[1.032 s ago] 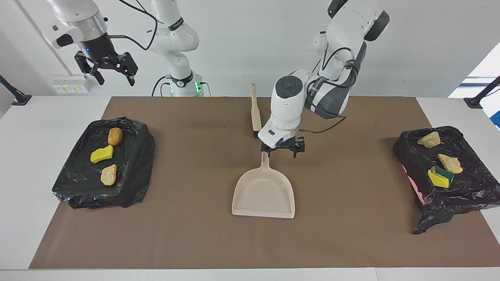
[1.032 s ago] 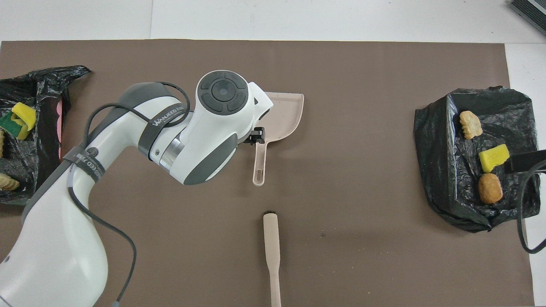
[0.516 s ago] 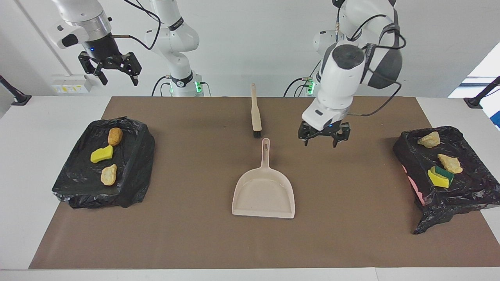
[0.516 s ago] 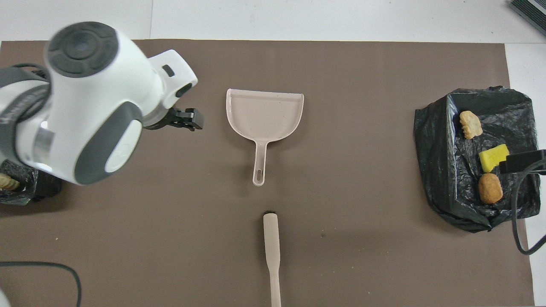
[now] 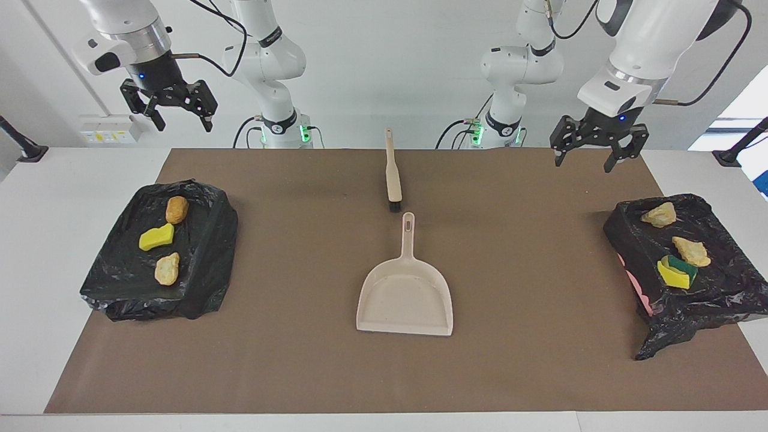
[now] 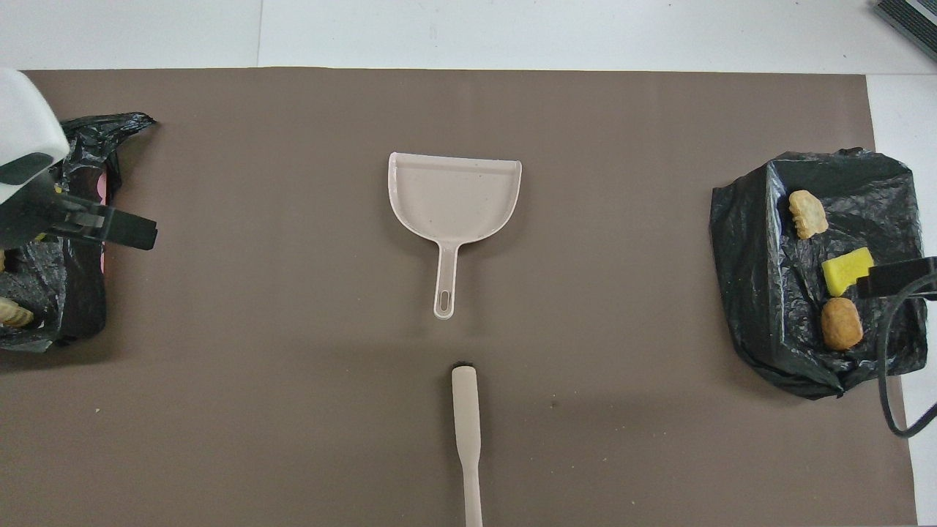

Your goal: Sweep and dump trash in bin

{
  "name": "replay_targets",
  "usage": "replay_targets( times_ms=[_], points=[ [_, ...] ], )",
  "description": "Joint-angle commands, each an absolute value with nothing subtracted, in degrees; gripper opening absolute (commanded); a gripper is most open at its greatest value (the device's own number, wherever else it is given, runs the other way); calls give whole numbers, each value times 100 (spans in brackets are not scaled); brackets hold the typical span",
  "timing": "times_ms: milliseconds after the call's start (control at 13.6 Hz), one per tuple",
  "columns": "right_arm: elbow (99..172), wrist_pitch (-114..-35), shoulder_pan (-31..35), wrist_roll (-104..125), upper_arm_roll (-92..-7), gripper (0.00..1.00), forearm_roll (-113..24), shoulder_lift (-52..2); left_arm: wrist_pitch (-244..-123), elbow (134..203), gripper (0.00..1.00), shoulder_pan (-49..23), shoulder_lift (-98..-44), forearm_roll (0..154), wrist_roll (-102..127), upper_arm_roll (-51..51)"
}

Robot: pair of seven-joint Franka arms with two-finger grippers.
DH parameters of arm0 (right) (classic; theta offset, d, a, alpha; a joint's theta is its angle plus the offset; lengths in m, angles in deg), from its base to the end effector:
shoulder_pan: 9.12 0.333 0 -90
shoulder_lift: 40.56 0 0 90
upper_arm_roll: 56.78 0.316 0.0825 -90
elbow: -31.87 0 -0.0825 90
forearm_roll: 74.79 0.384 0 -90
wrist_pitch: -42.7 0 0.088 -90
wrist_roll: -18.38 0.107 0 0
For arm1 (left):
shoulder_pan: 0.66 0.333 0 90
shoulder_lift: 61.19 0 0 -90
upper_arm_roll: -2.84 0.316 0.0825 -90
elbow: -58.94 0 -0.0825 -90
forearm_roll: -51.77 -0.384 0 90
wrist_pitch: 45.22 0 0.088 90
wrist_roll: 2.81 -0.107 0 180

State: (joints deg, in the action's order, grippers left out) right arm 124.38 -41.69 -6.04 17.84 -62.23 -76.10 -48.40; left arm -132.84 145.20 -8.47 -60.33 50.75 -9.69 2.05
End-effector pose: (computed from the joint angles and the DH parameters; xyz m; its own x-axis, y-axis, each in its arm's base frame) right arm 0.5003 -0.0272 0.6673 0.9994 -0.0332 -0.0056 -0.0332 -0.9994 0.0098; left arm 0.5401 -0.0798 0.6597 0.9633 -0.2661 0.0363 -0.2654 -0.9639 -0.0225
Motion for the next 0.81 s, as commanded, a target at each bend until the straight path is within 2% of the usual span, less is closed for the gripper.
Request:
replay_targets(
  times_ms=[0,737],
  points=[
    [12530,-4194,-631,1653,-6214,100,-7584,-4944,-13022,14718,100,-884,-5715,5159,-1151,355],
    [12530,-4194,-631,1653,-6214,100,-7584,-4944,-12889,14639,100,-743,-5723,5326,-1090,434]
  ],
)
